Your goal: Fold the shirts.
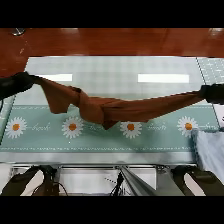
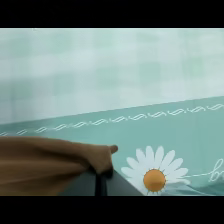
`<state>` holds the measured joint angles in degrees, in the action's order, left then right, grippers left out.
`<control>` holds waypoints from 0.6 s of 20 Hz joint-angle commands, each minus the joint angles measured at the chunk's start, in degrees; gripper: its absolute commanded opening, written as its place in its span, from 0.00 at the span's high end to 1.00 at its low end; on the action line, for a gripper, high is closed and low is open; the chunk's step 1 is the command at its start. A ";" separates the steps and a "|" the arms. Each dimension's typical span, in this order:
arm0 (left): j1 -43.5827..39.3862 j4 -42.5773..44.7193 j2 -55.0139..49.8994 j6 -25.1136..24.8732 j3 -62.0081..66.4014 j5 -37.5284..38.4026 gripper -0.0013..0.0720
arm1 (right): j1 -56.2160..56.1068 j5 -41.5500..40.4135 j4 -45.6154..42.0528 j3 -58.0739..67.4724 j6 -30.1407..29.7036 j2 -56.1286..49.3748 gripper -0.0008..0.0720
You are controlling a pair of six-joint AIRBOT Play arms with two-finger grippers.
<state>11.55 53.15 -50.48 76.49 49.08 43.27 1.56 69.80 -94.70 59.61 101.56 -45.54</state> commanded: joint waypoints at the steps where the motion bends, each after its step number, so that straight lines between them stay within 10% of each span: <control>1: -5.27 -6.60 -17.40 -3.34 7.04 -3.13 0.96 | 8.44 -11.56 8.94 -0.46 -2.54 -14.80 0.96; 5: -9.73 -8.37 -30.49 -3.13 16.09 2.16 0.89 | 13.38 -15.76 31.52 5.33 -12.76 -29.11 0.95; 7: -10.14 -8.63 -33.27 -0.09 18.34 5.38 0.38 | 13.33 -17.59 37.75 7.41 -12.87 -32.57 0.93; 8: -9.90 -8.52 -33.88 -0.20 19.15 7.58 0.02 | 13.33 -18.08 39.78 8.07 -12.87 -33.33 0.61; 9: -9.14 -7.96 -34.03 -0.20 20.00 10.54 0.02 | 13.44 -17.84 40.35 8.76 -12.85 -33.59 0.25; 12: -2.97 -3.78 -33.48 -0.17 24.44 24.94 0.02 | 18.08 -7.96 39.58 13.62 -15.56 -33.44 0.14</control>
<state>4.93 46.78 -82.83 75.92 69.67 55.61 16.36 55.64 -58.78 69.43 89.12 -77.43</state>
